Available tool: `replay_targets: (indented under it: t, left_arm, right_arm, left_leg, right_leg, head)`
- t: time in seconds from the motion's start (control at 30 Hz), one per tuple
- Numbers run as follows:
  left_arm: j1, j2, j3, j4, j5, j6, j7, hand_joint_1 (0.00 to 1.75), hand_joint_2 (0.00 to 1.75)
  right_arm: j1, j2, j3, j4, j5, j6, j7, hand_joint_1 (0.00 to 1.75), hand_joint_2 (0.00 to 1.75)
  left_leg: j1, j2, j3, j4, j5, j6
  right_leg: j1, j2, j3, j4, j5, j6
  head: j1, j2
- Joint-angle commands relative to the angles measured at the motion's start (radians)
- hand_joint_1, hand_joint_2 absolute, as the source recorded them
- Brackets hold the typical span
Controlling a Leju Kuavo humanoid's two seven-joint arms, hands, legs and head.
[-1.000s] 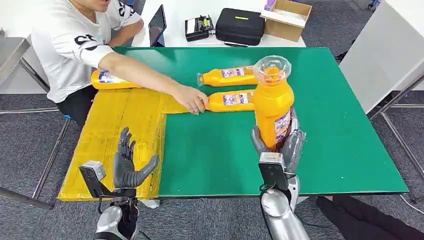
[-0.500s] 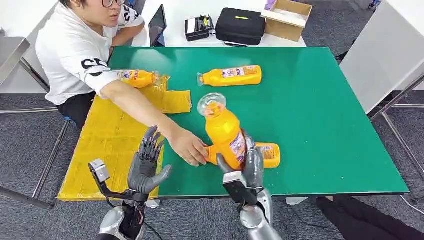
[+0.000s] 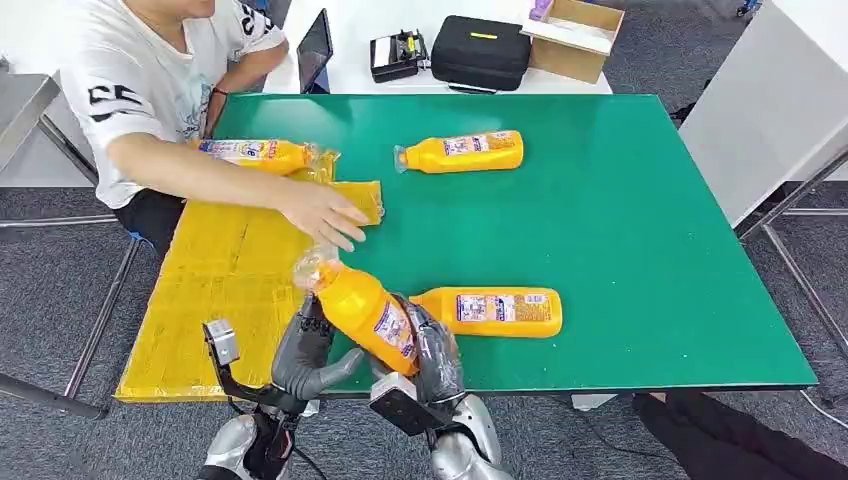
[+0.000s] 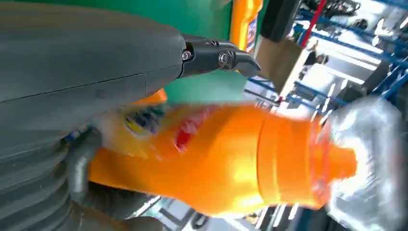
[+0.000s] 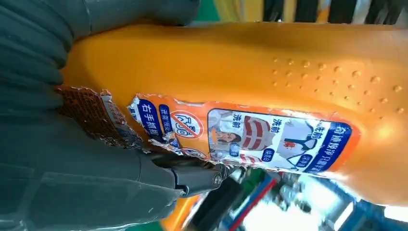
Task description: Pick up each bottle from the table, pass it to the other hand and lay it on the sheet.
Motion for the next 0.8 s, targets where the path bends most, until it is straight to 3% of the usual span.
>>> replay_targets:
  t: [0.03,0.4,0.5,0.57,0.7,0.73,0.8]
  left_arm:
    - [-0.051,0.040,-0.059,0.087,-0.018,0.013,-0.001,0.00,1.75]
    - [-0.062,0.036,-0.058,0.109,-0.016,0.006,-0.004,0.00,1.75]
    - [-0.062,0.036,-0.058,0.109,-0.016,0.006,-0.004,0.00,1.75]
    - [-0.062,0.036,-0.058,0.109,-0.016,0.006,-0.004,0.00,1.75]
    - [-0.062,0.036,-0.058,0.109,-0.016,0.006,-0.004,0.00,1.75]
    - [-0.062,0.036,-0.058,0.109,-0.016,0.006,-0.004,0.00,1.75]
    - [-0.061,0.036,-0.055,0.113,-0.013,0.000,-0.006,0.00,1.75]
  right_arm:
    - [-0.098,0.022,0.116,0.203,0.015,0.042,0.017,1.75,1.75]
    - [-0.121,0.045,0.192,0.327,0.026,0.074,0.037,1.75,1.75]
    - [-0.121,0.045,0.192,0.327,0.026,0.074,0.037,1.75,1.75]
    - [-0.121,0.045,0.192,0.327,0.026,0.074,0.037,1.75,1.75]
    - [-0.121,0.045,0.192,0.327,0.026,0.074,0.037,1.75,1.75]
    - [-0.121,0.045,0.192,0.327,0.026,0.074,0.037,1.75,1.75]
    - [-0.124,0.047,0.207,0.344,0.037,0.075,0.044,1.75,1.75]
  left_leg:
    - [0.001,0.003,0.008,-0.001,-0.002,0.000]
    - [0.001,0.002,0.007,-0.001,-0.003,0.000]
    - [0.000,0.001,0.003,-0.001,-0.001,0.000]
    - [0.001,0.002,0.009,0.000,-0.003,0.000]
    - [0.000,0.000,0.003,-0.001,-0.001,0.000]
    - [0.001,0.002,0.010,0.000,-0.004,0.000]
    - [0.001,0.001,0.007,0.000,-0.003,0.000]
  right_leg:
    - [0.002,0.002,0.007,-0.002,-0.001,-0.004]
    - [0.002,0.000,0.007,-0.001,-0.002,-0.004]
    - [0.000,0.000,0.002,-0.001,-0.001,-0.002]
    - [0.002,-0.001,0.009,-0.001,-0.003,-0.004]
    - [0.000,-0.001,0.003,-0.001,-0.001,-0.002]
    - [0.002,-0.001,0.010,-0.001,-0.004,-0.005]
    - [0.002,-0.001,0.007,-0.001,-0.002,-0.004]
  head:
    - [0.000,0.000]
    - [0.000,0.000]
    - [0.000,0.000]
    - [0.000,0.000]
    - [0.000,0.000]
    - [0.000,0.000]
    - [0.000,0.000]
